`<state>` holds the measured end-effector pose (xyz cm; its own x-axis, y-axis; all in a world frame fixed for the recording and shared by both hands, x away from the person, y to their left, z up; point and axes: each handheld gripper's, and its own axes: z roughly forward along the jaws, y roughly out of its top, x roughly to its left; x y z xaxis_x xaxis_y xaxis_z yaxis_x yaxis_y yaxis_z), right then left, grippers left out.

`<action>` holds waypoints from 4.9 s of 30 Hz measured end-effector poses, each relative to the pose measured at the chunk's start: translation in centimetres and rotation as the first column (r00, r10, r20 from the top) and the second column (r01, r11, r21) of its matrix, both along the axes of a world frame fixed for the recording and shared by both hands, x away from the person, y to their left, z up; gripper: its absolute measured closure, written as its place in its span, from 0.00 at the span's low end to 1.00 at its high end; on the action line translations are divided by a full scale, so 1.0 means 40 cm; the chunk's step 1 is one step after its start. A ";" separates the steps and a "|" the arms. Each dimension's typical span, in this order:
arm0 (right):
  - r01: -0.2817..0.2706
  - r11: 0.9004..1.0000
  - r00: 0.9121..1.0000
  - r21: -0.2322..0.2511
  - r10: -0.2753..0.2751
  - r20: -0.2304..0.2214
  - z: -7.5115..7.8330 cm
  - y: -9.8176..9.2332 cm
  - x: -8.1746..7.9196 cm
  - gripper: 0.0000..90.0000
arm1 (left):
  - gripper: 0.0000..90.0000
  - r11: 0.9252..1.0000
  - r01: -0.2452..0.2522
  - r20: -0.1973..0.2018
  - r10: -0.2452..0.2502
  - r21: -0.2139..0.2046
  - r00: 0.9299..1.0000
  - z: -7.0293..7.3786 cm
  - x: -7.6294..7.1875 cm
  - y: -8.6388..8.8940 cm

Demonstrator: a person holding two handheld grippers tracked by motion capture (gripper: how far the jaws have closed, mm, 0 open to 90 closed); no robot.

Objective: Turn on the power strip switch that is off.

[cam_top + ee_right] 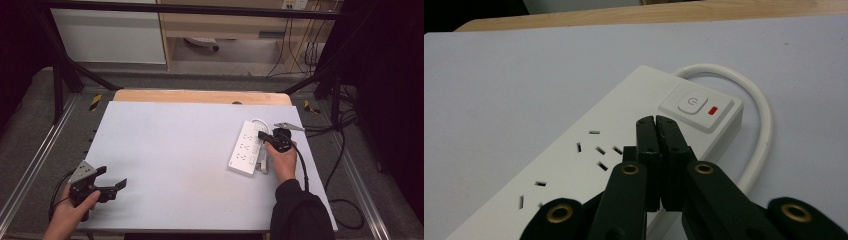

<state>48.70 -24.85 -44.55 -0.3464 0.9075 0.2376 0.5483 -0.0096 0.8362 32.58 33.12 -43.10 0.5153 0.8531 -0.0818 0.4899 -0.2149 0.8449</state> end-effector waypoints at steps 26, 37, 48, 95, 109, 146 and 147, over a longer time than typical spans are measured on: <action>0.018 1.000 0.999 -0.008 -0.017 0.036 0.028 -0.001 -0.011 0.79 | 0.08 1.000 0.001 0.001 -0.001 0.000 1.000 0.000 0.000 0.000; 0.035 0.999 0.998 0.008 -0.035 0.049 0.047 -0.002 -0.018 0.59 | 0.08 1.000 0.004 0.002 -0.004 -0.002 1.000 0.001 -0.001 0.001; 0.048 0.999 0.997 -0.015 -0.047 0.063 0.070 0.007 -0.020 0.33 | 0.08 1.000 0.002 0.008 -0.002 -0.005 1.000 0.002 -0.001 0.002; 0.085 0.996 0.992 -0.039 -0.081 0.093 0.161 -0.042 -0.092 0.04 | 0.08 1.000 -0.009 0.005 0.010 -0.016 1.000 0.002 -0.003 0.006; 0.068 0.998 0.992 0.006 -0.068 0.106 0.155 -0.083 -0.141 0.07 | 0.08 1.000 -0.010 0.007 0.011 -0.016 1.000 0.003 -0.003 0.008; 0.032 0.999 0.989 0.032 -0.036 0.143 0.100 -0.147 -0.278 0.10 | 0.08 1.000 -0.011 0.004 0.012 -0.017 1.000 0.002 -0.004 0.007; 0.028 0.999 0.990 0.036 -0.033 0.138 0.098 -0.146 -0.282 0.10 | 0.08 1.000 -0.011 0.002 0.011 -0.017 1.000 0.002 -0.005 0.007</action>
